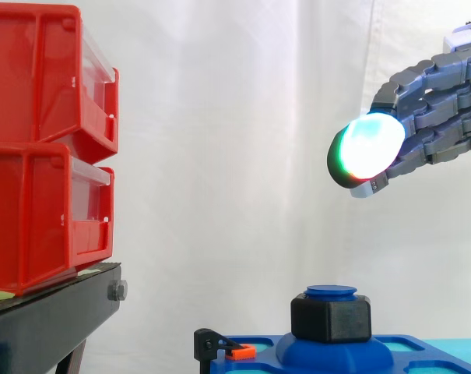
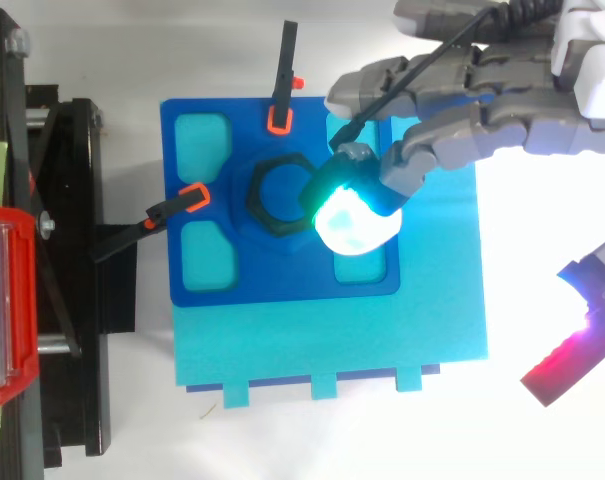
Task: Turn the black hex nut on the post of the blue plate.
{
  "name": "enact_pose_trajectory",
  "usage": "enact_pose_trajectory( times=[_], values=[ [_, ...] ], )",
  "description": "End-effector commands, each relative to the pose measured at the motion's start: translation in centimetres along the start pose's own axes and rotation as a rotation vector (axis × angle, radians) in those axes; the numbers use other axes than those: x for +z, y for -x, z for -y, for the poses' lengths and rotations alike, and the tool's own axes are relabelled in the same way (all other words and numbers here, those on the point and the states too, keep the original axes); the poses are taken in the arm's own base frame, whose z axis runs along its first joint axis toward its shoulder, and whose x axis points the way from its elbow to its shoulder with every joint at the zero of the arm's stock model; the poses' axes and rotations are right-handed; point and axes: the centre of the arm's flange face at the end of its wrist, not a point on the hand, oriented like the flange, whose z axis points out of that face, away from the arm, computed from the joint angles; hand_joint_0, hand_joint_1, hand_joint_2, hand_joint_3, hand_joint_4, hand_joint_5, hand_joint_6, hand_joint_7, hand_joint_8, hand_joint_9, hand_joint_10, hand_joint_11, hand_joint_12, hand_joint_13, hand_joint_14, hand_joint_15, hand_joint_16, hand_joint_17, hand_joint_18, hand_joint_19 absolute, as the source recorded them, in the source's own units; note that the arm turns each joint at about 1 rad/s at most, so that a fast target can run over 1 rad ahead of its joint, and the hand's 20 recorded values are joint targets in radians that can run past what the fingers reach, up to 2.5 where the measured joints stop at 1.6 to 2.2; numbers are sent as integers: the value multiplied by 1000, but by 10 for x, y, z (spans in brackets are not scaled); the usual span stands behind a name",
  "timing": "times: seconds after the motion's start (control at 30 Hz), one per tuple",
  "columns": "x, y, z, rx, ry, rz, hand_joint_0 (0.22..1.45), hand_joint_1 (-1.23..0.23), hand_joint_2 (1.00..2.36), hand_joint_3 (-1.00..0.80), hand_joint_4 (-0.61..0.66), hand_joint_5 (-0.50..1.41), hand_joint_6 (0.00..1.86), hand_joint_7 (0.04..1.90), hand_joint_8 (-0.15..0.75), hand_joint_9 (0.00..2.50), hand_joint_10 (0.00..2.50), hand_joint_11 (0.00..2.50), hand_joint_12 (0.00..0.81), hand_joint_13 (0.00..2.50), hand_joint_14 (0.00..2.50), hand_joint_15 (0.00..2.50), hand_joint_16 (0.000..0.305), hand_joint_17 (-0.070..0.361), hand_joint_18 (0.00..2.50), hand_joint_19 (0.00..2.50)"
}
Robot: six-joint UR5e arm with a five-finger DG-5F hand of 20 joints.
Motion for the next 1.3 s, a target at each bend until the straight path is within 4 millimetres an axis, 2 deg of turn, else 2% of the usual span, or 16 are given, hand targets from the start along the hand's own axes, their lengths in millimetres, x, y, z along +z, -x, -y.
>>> enact_pose_trajectory(
  times=[0.0,0.2,0.33,0.57,0.67,0.77,0.87,1.0,1.1,1.2,1.27],
  values=[
    [0,0,0,0,0,-1,438,-532,1000,-500,158,-203,501,598,165,97,0,0,340,0,0,0,59,133,0,0],
    [0,0,0,1,0,-1,437,-529,1000,-500,150,-207,501,589,168,115,0,0,342,0,0,0,59,134,0,0],
    [0,0,0,0,-1,0,444,-539,1000,-500,133,-199,500,500,167,142,0,0,337,0,0,0,59,133,0,0],
    [0,0,0,0,0,-1,447,-542,1000,-500,130,-198,500,500,167,151,0,0,336,0,0,0,59,132,0,0],
    [0,0,0,2,-1,0,448,-541,1000,-500,143,-200,501,566,164,129,0,0,335,0,0,0,58,131,0,0],
    [0,0,0,0,-1,0,448,-543,1000,-500,126,-199,500,500,168,157,0,0,336,0,0,0,58,131,0,0],
    [0,0,0,2,-1,0,449,-543,1000,-500,140,-201,501,566,166,138,0,0,335,0,0,0,58,130,0,0],
    [0,0,0,0,-1,0,449,-541,1000,-500,126,-199,500,504,167,160,0,0,335,0,0,0,58,130,0,0],
    [0,0,0,0,-1,0,450,-542,1000,-500,145,-201,501,581,167,132,0,0,335,0,0,0,58,130,0,2],
    [0,0,0,0,0,-1,449,-543,1000,-500,129,-199,500,511,169,154,0,0,337,0,0,0,58,131,0,2],
    [0,0,0,0,-1,0,449,-543,1000,-500,135,-200,500,539,166,130,0,0,335,0,0,0,58,130,0,1]
  ],
)
